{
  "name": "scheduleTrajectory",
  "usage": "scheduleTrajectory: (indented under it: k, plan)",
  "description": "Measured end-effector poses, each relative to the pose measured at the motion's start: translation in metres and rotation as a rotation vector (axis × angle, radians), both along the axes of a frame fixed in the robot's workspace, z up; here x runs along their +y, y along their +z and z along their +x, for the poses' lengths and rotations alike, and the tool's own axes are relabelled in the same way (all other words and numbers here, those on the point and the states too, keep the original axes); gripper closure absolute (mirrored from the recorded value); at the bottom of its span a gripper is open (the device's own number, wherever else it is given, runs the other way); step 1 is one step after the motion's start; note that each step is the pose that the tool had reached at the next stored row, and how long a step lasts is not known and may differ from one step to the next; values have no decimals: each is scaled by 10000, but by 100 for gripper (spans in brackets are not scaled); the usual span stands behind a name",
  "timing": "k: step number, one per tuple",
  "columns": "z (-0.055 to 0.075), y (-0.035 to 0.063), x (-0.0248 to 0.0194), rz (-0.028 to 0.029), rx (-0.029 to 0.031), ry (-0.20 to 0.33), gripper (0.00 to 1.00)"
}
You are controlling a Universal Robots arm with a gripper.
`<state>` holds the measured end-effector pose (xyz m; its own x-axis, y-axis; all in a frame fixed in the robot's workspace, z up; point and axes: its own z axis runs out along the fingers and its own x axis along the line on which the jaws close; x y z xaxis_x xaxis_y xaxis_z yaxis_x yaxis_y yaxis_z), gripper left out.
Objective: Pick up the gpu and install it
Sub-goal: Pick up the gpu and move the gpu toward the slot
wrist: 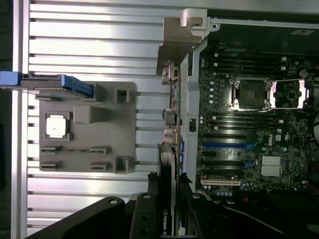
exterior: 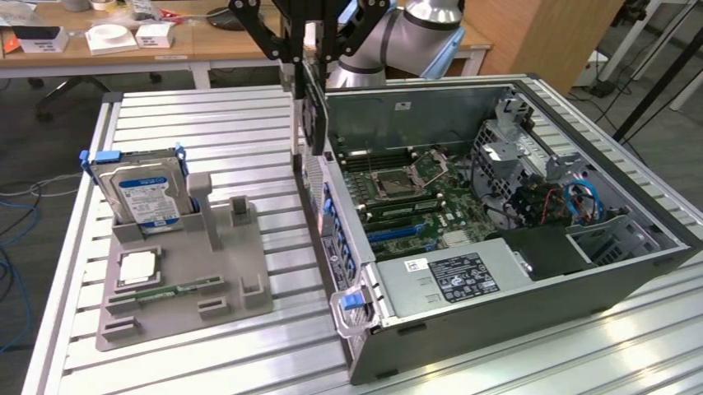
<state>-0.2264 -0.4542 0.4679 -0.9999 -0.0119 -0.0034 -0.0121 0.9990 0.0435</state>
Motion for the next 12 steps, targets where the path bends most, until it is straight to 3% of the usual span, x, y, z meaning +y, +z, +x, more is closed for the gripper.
scheduleTrajectory:
  k: [12]
  plan:
    - [109,0,0,1,0,0,74]
